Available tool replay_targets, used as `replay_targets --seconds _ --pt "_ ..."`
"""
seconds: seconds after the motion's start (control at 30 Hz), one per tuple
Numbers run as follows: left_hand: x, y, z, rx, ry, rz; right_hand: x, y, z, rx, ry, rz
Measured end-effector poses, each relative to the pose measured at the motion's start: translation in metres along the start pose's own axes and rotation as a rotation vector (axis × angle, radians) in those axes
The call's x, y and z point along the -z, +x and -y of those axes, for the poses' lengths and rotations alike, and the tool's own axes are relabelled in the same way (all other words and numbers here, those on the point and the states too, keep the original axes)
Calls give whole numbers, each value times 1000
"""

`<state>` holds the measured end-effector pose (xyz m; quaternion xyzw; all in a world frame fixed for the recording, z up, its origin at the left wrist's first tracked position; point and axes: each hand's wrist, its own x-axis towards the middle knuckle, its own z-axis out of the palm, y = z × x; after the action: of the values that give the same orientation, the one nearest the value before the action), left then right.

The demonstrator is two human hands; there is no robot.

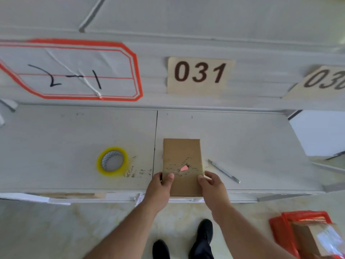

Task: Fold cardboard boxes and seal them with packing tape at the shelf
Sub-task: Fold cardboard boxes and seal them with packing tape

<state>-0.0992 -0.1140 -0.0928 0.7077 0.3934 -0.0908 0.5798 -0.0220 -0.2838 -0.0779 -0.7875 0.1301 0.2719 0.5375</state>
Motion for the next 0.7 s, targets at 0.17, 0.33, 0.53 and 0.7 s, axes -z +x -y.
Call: replay_targets --seconds 0.17,0.33,0.53,0.7 --pt "2 3 2 -56 36 2 5 12 9 -34 67 -54" --pt "1 5 7 -83 82 -5 9 24 11 -82 180 -59" --pt "0 5 5 -82 69 -23 16 31 12 -94 245 -43" --pt "-2 3 6 -102 66 -81 15 32 9 -131 301 -84"
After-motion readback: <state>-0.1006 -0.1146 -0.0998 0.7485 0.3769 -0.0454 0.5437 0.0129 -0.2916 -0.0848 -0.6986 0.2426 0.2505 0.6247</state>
